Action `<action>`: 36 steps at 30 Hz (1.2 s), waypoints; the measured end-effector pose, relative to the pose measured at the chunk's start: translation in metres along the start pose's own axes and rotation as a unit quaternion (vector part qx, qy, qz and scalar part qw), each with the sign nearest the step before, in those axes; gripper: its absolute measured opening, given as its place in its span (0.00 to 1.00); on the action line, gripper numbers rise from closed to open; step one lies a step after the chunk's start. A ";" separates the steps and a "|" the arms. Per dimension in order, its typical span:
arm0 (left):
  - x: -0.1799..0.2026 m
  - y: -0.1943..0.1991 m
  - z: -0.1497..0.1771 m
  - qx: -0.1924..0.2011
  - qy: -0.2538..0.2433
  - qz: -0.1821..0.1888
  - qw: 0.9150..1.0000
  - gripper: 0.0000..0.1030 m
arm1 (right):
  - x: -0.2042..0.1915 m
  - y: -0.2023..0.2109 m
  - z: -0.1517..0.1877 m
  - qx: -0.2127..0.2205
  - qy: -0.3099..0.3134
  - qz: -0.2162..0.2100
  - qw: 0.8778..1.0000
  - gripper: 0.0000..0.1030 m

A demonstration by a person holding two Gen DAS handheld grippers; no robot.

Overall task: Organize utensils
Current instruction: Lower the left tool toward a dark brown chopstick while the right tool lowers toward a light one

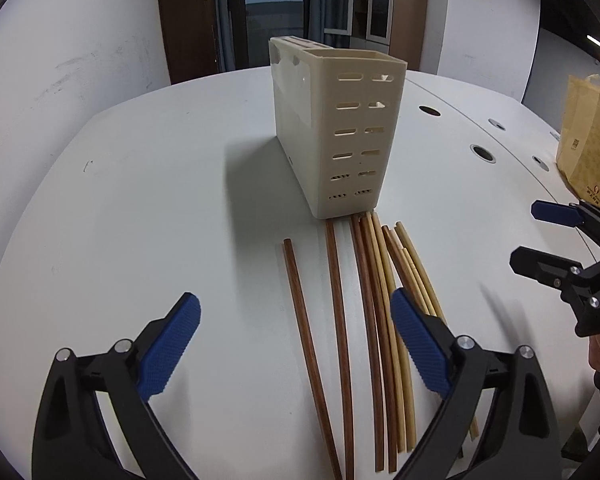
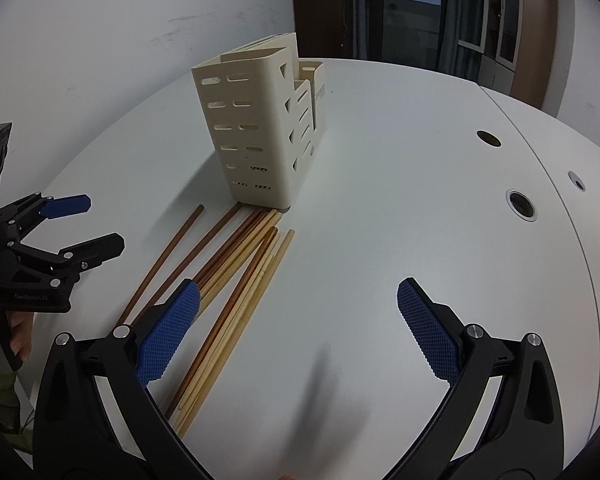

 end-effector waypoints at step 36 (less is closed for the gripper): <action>-0.018 -0.094 0.007 -0.128 0.029 0.001 0.991 0.52 | -0.010 -0.105 0.008 -0.147 -0.025 0.041 0.988 0.61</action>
Point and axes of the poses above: each gripper's, at about its wrist camera, not at the fingertips, and y roughly against the way its jaws point, x to its right, z to its underside, the point moved 7 cm from there along -y, roughly the way its jaws point, and after that the axes turned 14 degrees about x, right-handed, at the moved point
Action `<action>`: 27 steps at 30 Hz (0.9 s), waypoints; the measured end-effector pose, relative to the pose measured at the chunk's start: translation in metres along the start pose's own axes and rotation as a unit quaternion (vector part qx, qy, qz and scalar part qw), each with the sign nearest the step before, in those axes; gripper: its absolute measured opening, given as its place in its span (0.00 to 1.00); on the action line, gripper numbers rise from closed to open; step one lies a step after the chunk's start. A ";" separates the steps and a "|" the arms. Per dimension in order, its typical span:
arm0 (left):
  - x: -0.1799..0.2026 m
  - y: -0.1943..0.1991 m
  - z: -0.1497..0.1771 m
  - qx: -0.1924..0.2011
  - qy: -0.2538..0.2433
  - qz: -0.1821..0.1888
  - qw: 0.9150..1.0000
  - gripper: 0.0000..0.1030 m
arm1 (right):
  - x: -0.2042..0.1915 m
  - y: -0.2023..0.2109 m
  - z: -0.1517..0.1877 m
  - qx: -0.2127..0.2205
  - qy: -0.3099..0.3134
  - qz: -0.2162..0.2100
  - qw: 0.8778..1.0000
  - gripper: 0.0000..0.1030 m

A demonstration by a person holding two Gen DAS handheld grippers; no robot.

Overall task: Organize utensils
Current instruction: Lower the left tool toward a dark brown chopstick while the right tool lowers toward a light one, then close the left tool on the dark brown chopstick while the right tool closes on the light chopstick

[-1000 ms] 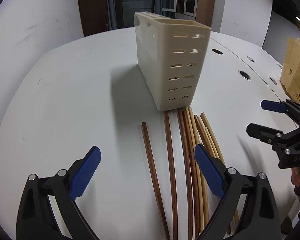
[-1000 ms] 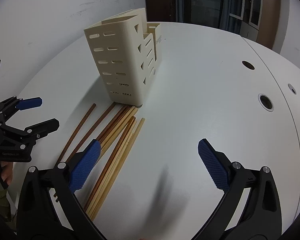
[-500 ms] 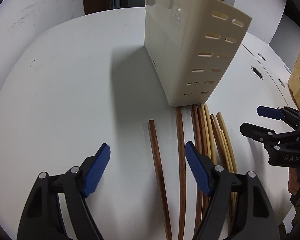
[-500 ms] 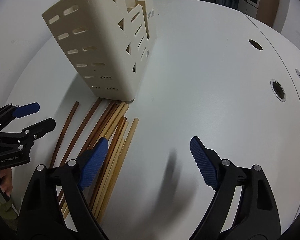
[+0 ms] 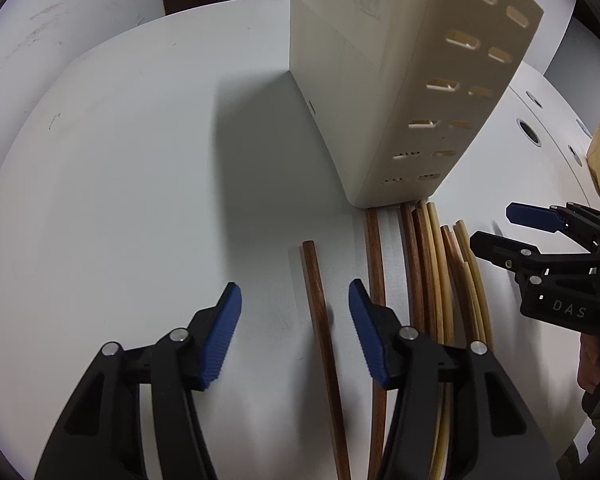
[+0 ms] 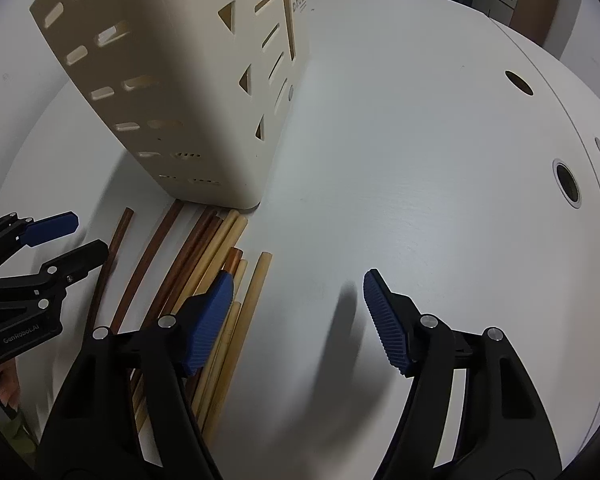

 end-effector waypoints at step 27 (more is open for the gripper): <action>0.026 -0.015 0.002 0.000 -0.037 -0.045 0.998 0.06 | -0.028 0.036 0.036 0.027 0.010 0.019 0.999 0.06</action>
Point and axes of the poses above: each gripper's, at about its wrist camera, not at the fingertips, and y roughly against the way its jaws point, x to its right, z to its underside, the point moved 7 cm from there along -y, roughly the way its jaws point, and after that the axes turned 14 degrees about x, right-handed, at the moved point
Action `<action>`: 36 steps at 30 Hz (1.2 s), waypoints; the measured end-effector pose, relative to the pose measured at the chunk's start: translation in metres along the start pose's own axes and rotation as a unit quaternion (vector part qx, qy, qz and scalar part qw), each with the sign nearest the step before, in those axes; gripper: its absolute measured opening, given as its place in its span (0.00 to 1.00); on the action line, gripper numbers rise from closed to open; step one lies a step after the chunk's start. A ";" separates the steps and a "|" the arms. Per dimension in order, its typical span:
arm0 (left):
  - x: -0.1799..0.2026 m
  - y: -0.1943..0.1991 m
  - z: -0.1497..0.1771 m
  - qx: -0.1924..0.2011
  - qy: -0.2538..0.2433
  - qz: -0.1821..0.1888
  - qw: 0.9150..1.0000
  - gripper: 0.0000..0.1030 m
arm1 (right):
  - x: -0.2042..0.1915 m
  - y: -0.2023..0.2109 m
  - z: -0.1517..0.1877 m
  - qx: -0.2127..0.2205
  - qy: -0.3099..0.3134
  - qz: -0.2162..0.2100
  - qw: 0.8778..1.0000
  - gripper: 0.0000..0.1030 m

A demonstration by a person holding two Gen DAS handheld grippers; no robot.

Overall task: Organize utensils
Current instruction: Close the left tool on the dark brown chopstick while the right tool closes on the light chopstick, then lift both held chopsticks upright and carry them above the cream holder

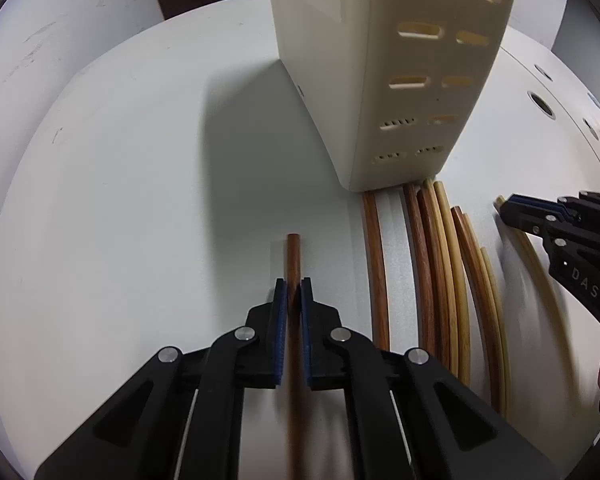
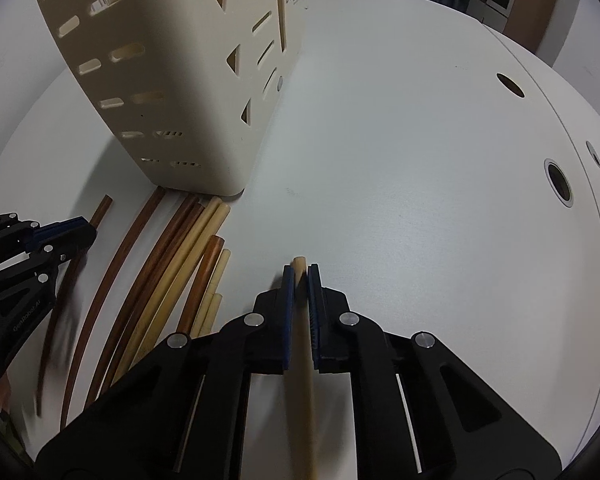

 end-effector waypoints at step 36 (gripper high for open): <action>0.011 0.173 -0.075 0.241 0.006 -0.011 0.970 0.06 | 0.018 0.185 -0.124 0.321 -0.001 -0.061 0.945 0.06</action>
Point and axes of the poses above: each gripper's, at about its wrist camera, not at the fingertips, and y roughly against the way its jaws point, x to its right, z to its underside, the point moved 7 cm from there along -y, roughly the way its jaws point, and after that the axes turned 14 degrees about x, right-handed, at the moved point
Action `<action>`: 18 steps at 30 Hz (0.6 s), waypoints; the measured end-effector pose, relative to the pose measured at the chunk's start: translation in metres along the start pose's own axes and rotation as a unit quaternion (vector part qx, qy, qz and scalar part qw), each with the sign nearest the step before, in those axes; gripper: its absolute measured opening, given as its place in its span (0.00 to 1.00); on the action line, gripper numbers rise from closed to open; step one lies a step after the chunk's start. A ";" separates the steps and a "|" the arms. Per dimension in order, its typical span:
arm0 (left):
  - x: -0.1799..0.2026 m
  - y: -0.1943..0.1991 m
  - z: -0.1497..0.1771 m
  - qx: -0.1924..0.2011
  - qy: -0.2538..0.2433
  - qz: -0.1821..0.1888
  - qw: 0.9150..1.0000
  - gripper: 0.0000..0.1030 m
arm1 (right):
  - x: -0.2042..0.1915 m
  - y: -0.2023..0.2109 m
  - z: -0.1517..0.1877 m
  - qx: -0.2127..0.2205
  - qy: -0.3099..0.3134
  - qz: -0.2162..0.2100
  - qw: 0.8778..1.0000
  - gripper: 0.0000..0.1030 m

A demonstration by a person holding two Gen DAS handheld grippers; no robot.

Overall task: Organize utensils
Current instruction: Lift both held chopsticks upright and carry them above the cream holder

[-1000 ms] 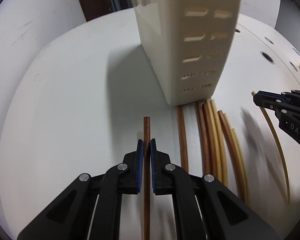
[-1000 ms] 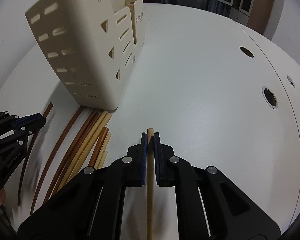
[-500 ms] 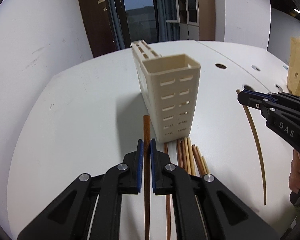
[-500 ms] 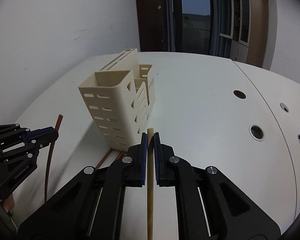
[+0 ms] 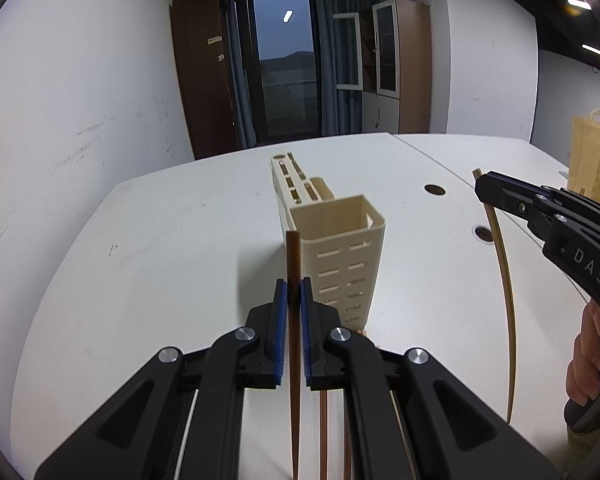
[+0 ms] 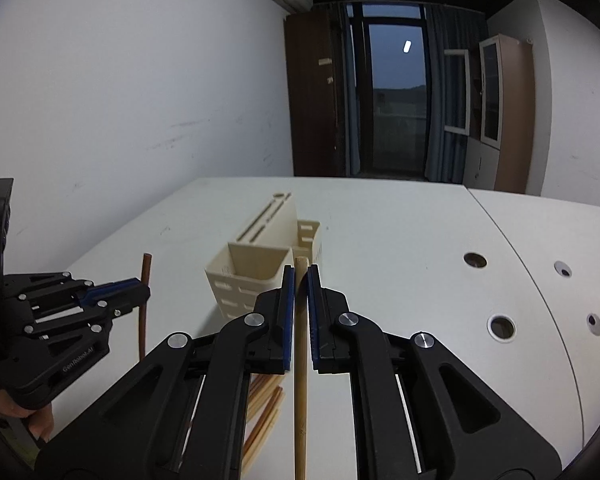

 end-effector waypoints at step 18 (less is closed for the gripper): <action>-0.008 0.012 -0.082 0.137 0.062 0.034 0.988 0.06 | -0.003 -0.028 -0.057 0.113 -0.010 -0.042 0.993 0.06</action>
Point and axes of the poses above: each gripper's, at about its wrist camera, not at the fingertips, and y roughly against the way its jaws point, x to its right, z to its underside, the point moved 7 cm from there along -y, roughly the way its jaws point, and after that the axes turned 14 degrees about x, right-handed, at the moved point
